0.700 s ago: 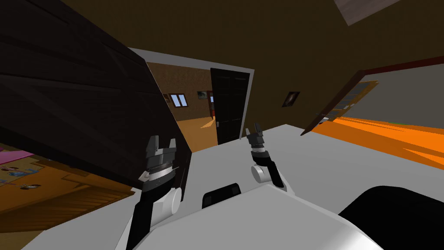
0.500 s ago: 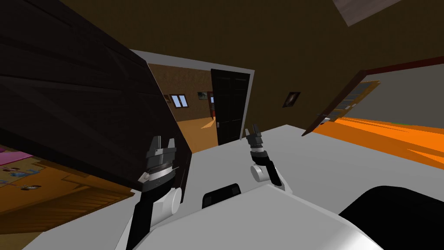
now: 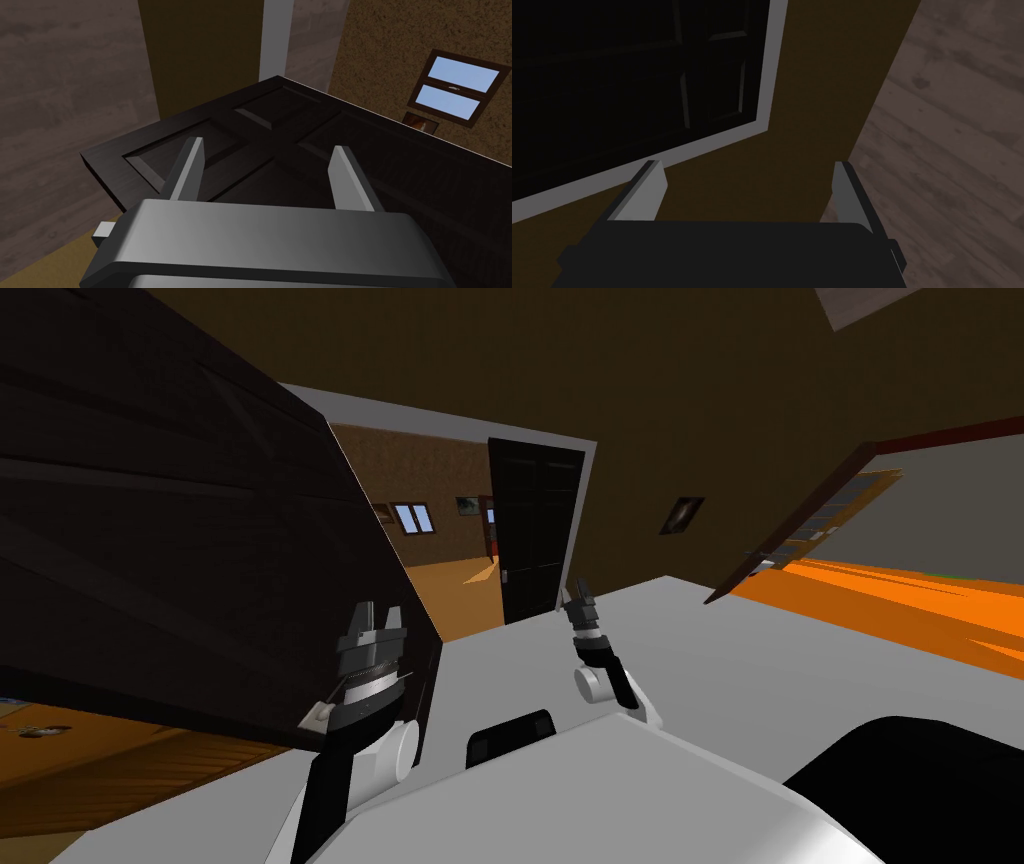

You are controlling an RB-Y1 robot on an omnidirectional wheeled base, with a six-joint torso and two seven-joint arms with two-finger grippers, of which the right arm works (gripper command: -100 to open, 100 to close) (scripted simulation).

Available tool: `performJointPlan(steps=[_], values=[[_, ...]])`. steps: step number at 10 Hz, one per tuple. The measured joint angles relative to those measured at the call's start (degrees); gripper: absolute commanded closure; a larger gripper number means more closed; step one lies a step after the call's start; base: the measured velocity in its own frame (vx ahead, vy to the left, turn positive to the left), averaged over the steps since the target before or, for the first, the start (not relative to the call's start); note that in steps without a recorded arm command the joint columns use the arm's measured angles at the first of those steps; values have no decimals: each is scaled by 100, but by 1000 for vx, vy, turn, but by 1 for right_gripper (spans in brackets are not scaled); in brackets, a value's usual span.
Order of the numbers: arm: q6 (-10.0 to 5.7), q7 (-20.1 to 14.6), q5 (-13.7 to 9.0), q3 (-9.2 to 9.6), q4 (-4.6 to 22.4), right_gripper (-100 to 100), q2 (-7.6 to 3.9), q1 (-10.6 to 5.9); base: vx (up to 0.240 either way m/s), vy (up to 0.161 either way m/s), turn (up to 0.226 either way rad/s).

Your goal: Pull the door open

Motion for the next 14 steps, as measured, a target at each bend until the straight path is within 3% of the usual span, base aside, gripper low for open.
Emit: performJointPlan(steps=[7, 14], values=[[-175, -79, 33, -64, 827, -100, -99, -338, 87, 7, 21], [-453, -180, 80, -135, 1934, -100, -200, -755, 98, 6, 26]])
